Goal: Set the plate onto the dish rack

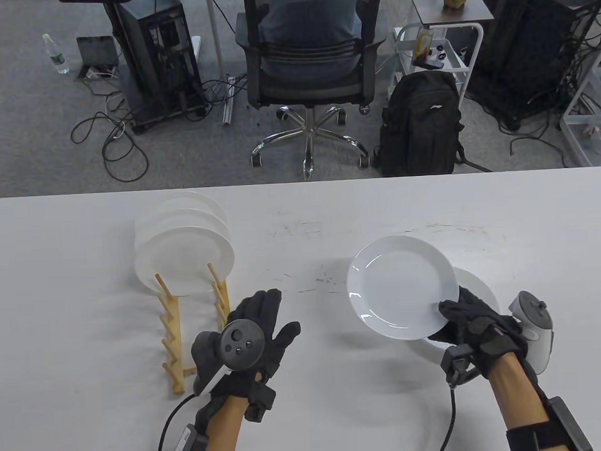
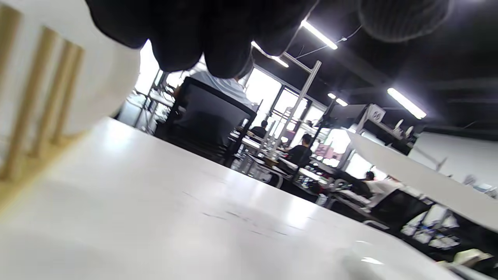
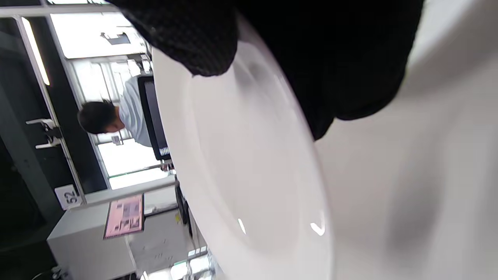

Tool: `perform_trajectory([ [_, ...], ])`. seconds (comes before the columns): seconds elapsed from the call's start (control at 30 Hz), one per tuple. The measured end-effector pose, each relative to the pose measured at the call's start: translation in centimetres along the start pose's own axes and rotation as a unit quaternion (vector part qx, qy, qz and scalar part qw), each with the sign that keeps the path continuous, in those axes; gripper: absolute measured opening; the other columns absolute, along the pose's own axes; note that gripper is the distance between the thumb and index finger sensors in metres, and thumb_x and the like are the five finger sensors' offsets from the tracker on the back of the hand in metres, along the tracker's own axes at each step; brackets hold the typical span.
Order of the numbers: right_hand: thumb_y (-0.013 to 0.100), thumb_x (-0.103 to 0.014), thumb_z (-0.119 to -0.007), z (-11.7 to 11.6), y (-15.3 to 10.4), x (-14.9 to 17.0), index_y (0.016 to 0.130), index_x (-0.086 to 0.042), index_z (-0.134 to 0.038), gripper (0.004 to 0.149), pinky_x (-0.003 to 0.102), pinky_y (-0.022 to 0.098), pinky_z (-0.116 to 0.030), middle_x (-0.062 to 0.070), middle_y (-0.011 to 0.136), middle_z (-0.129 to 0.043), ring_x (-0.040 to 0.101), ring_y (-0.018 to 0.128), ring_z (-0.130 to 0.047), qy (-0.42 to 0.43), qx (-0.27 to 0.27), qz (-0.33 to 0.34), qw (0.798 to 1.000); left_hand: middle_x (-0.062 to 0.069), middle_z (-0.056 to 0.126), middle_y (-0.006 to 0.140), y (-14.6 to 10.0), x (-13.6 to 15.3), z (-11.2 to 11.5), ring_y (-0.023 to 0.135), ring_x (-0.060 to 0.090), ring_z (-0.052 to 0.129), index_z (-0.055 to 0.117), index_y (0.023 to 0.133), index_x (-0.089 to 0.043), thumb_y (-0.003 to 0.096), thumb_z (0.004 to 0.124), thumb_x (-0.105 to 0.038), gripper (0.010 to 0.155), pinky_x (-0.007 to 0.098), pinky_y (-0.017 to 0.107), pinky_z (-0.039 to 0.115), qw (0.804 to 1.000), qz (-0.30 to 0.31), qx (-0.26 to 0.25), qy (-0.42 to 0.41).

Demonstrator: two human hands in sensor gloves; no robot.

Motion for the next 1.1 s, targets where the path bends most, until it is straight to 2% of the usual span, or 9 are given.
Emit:
perform_trajectory([
  [0.07,0.050,-0.017,-0.070,-2.1,0.4,0.8,0.100,-0.004,-0.042,0.059,0.050,0.049,-0.082,0.013,0.094,-0.070,0.042,0.068,-0.093,0.016,-0.047,-0.004,0.999,0.020,0.067,0.111,0.2,-0.3,1.1,0.094,0.053,0.080,0.045,0.114,-0.010,0.0491,0.062,-0.066,0.088,0.059,0.068,0.069,0.993,0.000,0.040,-0.109],
  [0.2,0.050,-0.016,-0.069,-5.9,0.2,1.4,0.101,-0.004,-0.041,0.059,0.050,0.050,-0.081,0.013,0.095,-0.069,0.042,0.069,-0.092,0.017,-0.126,0.006,0.992,0.025,0.068,0.106,0.4,-0.4,4.2,0.085,0.049,0.092,0.036,0.112,0.000,0.0492,0.065,-0.068,0.097,0.055,0.060,0.078,0.923,-0.024,0.132,-0.362],
  [0.27,0.049,-0.015,-0.069,-7.4,-0.2,0.8,0.101,-0.005,-0.044,0.058,0.051,0.049,-0.081,0.013,0.095,-0.071,0.043,0.068,-0.093,-0.037,-0.148,0.034,0.988,0.022,0.077,0.101,0.4,-0.1,5.5,0.078,0.045,0.099,0.045,0.111,-0.001,0.0547,0.068,-0.052,0.079,0.052,0.056,0.083,0.874,-0.062,0.152,-0.458],
  [0.37,0.049,-0.015,-0.070,-7.8,-0.7,-0.3,0.099,-0.005,-0.050,0.055,0.051,0.047,-0.082,0.013,0.092,-0.077,0.041,0.066,-0.095,-0.128,-0.115,0.078,0.982,0.019,0.092,0.088,0.3,0.5,5.2,0.066,0.041,0.109,0.069,0.101,-0.005,0.0562,0.068,-0.031,0.052,0.048,0.047,0.092,0.852,-0.079,0.122,-0.503],
  [0.47,0.049,-0.023,-0.073,-7.0,-1.7,-2.0,0.099,-0.004,-0.060,0.055,0.057,0.046,-0.078,0.020,0.089,-0.081,0.048,0.063,-0.093,-0.190,-0.031,0.130,0.973,0.019,0.093,0.088,0.7,0.3,1.8,0.068,0.045,0.107,0.075,0.100,-0.010,0.0548,0.071,-0.029,0.049,0.052,0.047,0.093,0.911,-0.057,0.076,-0.401],
  [0.57,0.049,-0.029,-0.077,-5.4,-2.5,-3.9,0.101,-0.009,-0.063,0.057,0.060,0.051,-0.074,0.020,0.095,-0.077,0.051,0.070,-0.087,-0.331,0.050,0.176,0.926,0.018,0.094,0.089,1.2,-0.7,-3.7,0.072,0.049,0.104,0.082,0.098,-0.017,0.0526,0.075,-0.028,0.047,0.058,0.049,0.090,0.972,-0.035,-0.022,-0.231],
  [0.67,0.047,-0.036,-0.080,-4.3,-2.5,-4.6,0.105,-0.014,-0.060,0.064,0.066,0.061,-0.062,0.015,0.103,-0.071,0.054,0.087,-0.072,-0.413,0.091,0.196,0.885,0.013,0.096,0.090,1.6,-1.9,-8.7,0.076,0.046,0.102,0.087,0.094,-0.025,0.0499,0.079,-0.026,0.045,0.061,0.052,0.086,0.990,-0.006,-0.102,-0.095],
  [0.87,0.046,-0.043,-0.081,-2.1,-1.5,-4.1,0.108,-0.017,-0.051,0.073,0.075,0.069,-0.038,0.011,0.117,-0.049,0.055,0.104,-0.041,-0.486,0.128,0.171,0.847,0.007,0.098,0.089,3.2,-3.9,-16.3,0.079,0.039,0.100,0.090,0.090,-0.030,0.0467,0.083,-0.025,0.044,0.058,0.058,0.080,0.962,0.022,-0.160,0.220],
  [1.1,0.047,-0.041,-0.080,-1.0,-0.7,-3.6,0.108,-0.015,-0.050,0.073,0.075,0.069,-0.037,0.013,0.117,-0.047,0.056,0.103,-0.040,-0.474,0.122,0.143,0.860,0.002,0.100,0.086,5.8,0.1,-17.6,0.077,0.035,0.102,0.092,0.087,-0.031,0.0446,0.083,-0.025,0.044,0.055,0.057,0.082,0.927,-0.029,-0.094,0.361],
])
Point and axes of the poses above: the tracker on the back of each hand, its own x axis roughly to the little-finger side, its own y axis roughly from the wrist to the fingertips, z = x × y, the point moved 3 cm from there along y, roughly from the wrist to the fingertips
